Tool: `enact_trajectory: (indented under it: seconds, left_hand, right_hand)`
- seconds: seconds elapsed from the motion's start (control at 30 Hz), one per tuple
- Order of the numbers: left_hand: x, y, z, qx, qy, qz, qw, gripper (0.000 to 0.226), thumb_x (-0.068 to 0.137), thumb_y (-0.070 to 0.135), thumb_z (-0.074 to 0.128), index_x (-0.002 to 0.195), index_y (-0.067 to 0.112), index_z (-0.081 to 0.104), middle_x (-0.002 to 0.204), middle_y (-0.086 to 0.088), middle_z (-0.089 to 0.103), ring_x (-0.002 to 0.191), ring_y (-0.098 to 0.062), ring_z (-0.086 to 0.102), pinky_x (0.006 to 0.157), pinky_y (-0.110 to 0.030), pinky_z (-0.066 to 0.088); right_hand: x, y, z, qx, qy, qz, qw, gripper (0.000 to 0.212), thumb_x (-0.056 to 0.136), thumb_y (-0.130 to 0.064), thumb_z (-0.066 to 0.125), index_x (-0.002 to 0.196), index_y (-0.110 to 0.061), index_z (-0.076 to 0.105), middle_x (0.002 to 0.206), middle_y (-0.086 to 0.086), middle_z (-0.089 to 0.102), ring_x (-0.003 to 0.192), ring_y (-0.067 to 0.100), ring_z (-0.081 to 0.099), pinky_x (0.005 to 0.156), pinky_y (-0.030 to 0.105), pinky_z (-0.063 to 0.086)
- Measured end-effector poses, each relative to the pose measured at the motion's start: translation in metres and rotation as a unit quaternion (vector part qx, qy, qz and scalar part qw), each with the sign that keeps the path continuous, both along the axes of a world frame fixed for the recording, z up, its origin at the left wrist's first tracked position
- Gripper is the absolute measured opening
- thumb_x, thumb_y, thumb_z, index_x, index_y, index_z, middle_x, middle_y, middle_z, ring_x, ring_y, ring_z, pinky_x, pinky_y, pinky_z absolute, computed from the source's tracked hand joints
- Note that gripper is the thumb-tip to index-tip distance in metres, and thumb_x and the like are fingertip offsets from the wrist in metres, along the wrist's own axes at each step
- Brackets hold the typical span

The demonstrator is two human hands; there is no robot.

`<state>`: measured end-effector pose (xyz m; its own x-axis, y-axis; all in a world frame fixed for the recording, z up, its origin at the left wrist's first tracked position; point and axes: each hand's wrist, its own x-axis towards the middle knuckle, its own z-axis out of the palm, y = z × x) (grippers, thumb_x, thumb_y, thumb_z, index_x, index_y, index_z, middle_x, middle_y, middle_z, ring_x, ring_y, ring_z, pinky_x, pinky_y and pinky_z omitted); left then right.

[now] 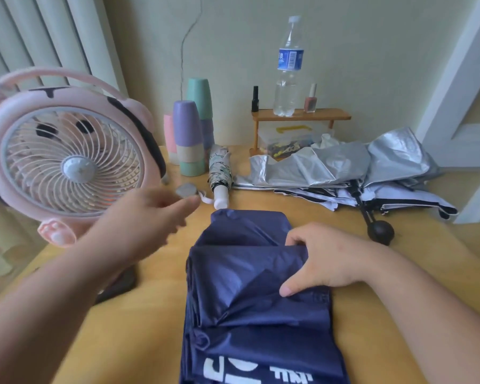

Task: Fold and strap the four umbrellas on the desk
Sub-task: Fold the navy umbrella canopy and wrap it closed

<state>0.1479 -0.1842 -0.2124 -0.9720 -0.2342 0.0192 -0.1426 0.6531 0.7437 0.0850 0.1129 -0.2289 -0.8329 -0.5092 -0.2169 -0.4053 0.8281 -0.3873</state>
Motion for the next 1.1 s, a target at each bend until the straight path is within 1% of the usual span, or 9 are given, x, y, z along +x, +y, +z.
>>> enact_trajectory:
  seconds: [0.17,0.27,0.33,0.43,0.6,0.7,0.83,0.97,1.1]
  left_hand:
    - [-0.047,0.047,-0.022,0.084,-0.098,0.025,0.991,0.048,0.083,0.061,0.072,0.099,0.015,0.077,0.092,-0.008,0.073,0.082,-0.023,0.064,0.072,-0.034,0.050]
    - [-0.058,0.048,-0.033,0.119,-0.041,0.047,0.991,0.019,0.081,0.025,0.083,0.098,0.017,0.079,0.090,-0.001,0.076,0.085,-0.017,0.069,0.087,-0.034,0.056]
    - [-0.059,0.052,-0.029,0.116,-0.003,0.050,0.992,0.026,0.082,0.015,0.081,0.107,0.020,0.075,0.094,0.002,0.075,0.085,-0.014,0.068,0.082,-0.027,0.054]
    - [-0.049,0.055,-0.014,-0.049,0.051,-0.043,0.997,0.044,0.082,0.019,0.079,0.122,0.029,0.063,0.105,0.008,0.071,0.094,-0.013,0.065,0.084,-0.025,0.048]
    - [-0.003,0.073,-0.038,-0.291,0.190,-0.110,0.931,0.080,0.077,0.040,0.073,0.147,0.023,0.040,0.146,-0.003,0.042,0.131,-0.029,0.045,0.109,-0.040,0.040]
    - [0.020,0.076,-0.056,-0.343,0.253,-0.153,0.891,0.068,0.076,0.043,0.070,0.137,0.019,0.054,0.155,-0.009,0.040,0.136,-0.032,0.044,0.109,-0.048,0.037]
    - [0.027,0.080,-0.082,-0.420,0.221,-0.285,0.833,0.054,0.083,0.047,0.055,0.135,0.031,0.055,0.152,-0.001,0.052,0.137,-0.020,0.052,0.114,-0.041,0.032]
    - [0.030,0.077,-0.088,-0.433,0.206,-0.315,0.819,0.046,0.092,0.041,0.045,0.134,0.038,0.064,0.152,0.003,0.052,0.137,-0.018,0.052,0.115,-0.040,0.039]
    - [0.036,0.076,-0.084,-0.458,0.199,-0.321,0.804,0.040,0.098,0.039,0.040,0.128,0.053,0.062,0.154,0.012,0.048,0.138,-0.019,0.051,0.108,-0.045,0.046]
  right_hand:
    - [0.000,0.005,-0.006,-0.097,-0.024,-0.014,0.995,0.086,0.054,-0.074,0.082,0.131,-0.042,0.057,0.128,-0.029,0.050,0.119,-0.007,0.051,0.101,0.018,0.041]
    - [-0.008,0.008,-0.009,-0.238,-0.036,-0.068,0.968,0.063,0.071,-0.057,0.085,0.127,-0.033,0.066,0.123,-0.021,0.065,0.115,-0.007,0.059,0.104,0.020,0.045]
    - [-0.013,0.008,-0.009,-0.346,-0.077,-0.090,0.931,0.048,0.075,-0.043,0.087,0.119,-0.029,0.071,0.111,-0.011,0.074,0.107,-0.002,0.067,0.104,0.025,0.048]
    - [-0.022,0.000,-0.008,-0.408,-0.088,-0.130,0.899,0.038,0.084,-0.029,0.082,0.119,-0.036,0.069,0.093,-0.008,0.078,0.096,0.007,0.071,0.094,0.024,0.049]
    - [-0.048,-0.015,-0.014,-0.340,-0.062,-0.065,0.936,0.062,0.087,-0.027,0.078,0.140,-0.049,0.053,0.067,-0.012,0.064,0.062,0.008,0.055,0.070,0.028,0.044]
    - [-0.056,-0.025,-0.005,-0.354,-0.101,-0.016,0.930,0.049,0.093,-0.010,0.071,0.137,-0.030,0.062,0.086,-0.002,0.076,0.073,0.010,0.064,0.069,0.027,0.051]
    - [-0.063,-0.038,0.016,-0.413,-0.160,-0.047,0.895,0.030,0.098,0.003,0.058,0.109,-0.020,0.074,0.084,0.002,0.074,0.077,0.014,0.066,0.074,0.024,0.054]
    - [-0.077,-0.040,0.027,-0.542,-0.238,-0.134,0.795,0.031,0.101,0.006,0.048,0.114,-0.009,0.071,0.112,0.024,0.072,0.094,0.030,0.072,0.083,0.035,0.061]
    - [-0.082,-0.041,0.027,-0.570,-0.205,-0.176,0.776,0.041,0.103,0.002,0.045,0.131,-0.020,0.064,0.115,0.025,0.072,0.110,0.036,0.071,0.095,0.044,0.057]
